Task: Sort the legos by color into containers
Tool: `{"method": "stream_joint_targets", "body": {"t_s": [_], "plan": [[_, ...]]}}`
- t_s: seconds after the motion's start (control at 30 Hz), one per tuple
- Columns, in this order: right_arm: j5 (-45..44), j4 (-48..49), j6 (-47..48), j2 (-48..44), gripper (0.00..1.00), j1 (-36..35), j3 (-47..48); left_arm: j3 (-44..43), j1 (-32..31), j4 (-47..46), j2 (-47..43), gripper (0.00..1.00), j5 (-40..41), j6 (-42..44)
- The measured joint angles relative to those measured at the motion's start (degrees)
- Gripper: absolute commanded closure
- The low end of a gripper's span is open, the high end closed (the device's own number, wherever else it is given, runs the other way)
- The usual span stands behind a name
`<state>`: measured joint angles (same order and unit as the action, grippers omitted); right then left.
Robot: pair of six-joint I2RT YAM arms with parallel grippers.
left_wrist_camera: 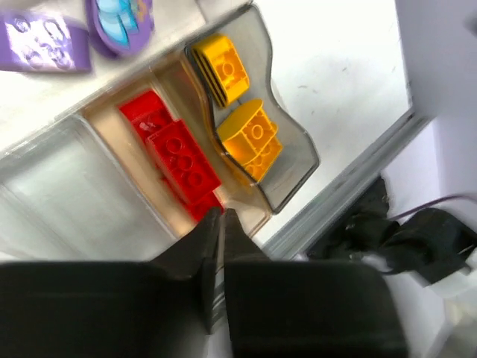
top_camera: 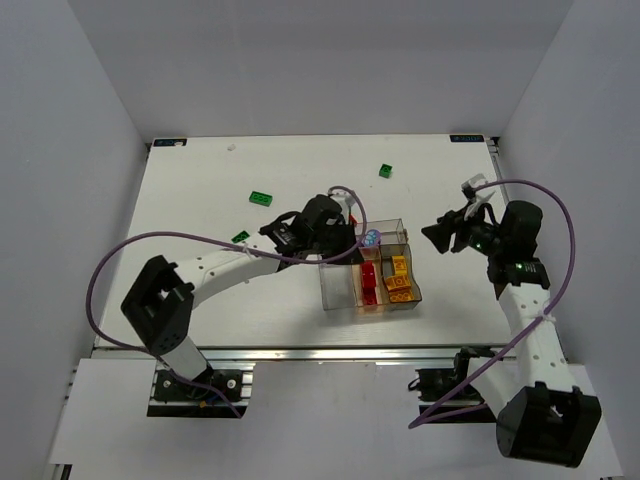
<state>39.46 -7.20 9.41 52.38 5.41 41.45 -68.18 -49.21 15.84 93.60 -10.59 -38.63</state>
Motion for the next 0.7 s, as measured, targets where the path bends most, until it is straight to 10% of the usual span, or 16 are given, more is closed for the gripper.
{"method": "stream_joint_targets", "body": {"t_s": [0.17, 0.37, 0.7], "plan": [[3.98, -8.33, 6.71, 14.19, 0.58, -3.34, 11.8, -2.01, 1.36, 5.68, -9.53, 1.0, 8.0, 7.85], [-7.61, -15.04, 7.54, 31.01, 0.51, -14.12, 31.5, 0.28, 5.55, 10.32, -24.39, 0.25, 24.2, 18.25], [-29.29, -31.89, -2.43, 62.88, 0.32, -29.16, 69.88, 26.45, 7.06, 8.15, -45.83, 0.15, 48.15, 28.37]]}}
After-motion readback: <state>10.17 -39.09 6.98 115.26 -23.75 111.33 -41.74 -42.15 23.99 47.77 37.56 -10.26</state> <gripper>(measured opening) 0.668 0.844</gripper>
